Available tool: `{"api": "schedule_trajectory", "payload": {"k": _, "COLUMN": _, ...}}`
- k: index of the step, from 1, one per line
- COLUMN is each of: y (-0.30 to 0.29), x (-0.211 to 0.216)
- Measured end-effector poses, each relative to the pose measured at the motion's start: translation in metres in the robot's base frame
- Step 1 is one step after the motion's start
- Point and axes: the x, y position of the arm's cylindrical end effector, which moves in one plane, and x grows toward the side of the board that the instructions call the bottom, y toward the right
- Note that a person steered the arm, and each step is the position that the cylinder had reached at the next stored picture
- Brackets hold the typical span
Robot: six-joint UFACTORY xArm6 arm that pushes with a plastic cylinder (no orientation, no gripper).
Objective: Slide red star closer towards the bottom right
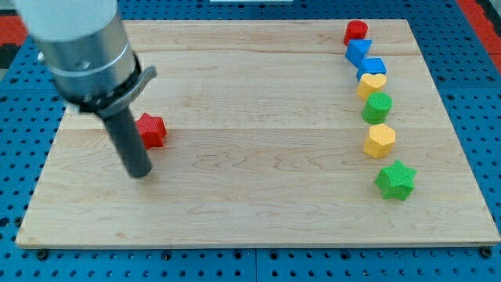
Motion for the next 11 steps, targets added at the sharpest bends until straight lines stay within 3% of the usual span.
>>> {"api": "schedule_trajectory", "payload": {"k": 1, "y": -0.022, "x": -0.066}}
{"api": "schedule_trajectory", "payload": {"k": 2, "y": -0.007, "x": -0.093}}
{"api": "schedule_trajectory", "payload": {"k": 3, "y": 0.059, "x": -0.088}}
{"api": "schedule_trajectory", "payload": {"k": 4, "y": 0.015, "x": -0.118}}
{"api": "schedule_trajectory", "payload": {"k": 6, "y": 0.194, "x": -0.086}}
{"api": "schedule_trajectory", "payload": {"k": 7, "y": 0.187, "x": -0.047}}
{"api": "schedule_trajectory", "payload": {"k": 8, "y": 0.154, "x": -0.065}}
{"api": "schedule_trajectory", "payload": {"k": 9, "y": 0.207, "x": -0.008}}
{"api": "schedule_trajectory", "payload": {"k": 11, "y": 0.252, "x": 0.027}}
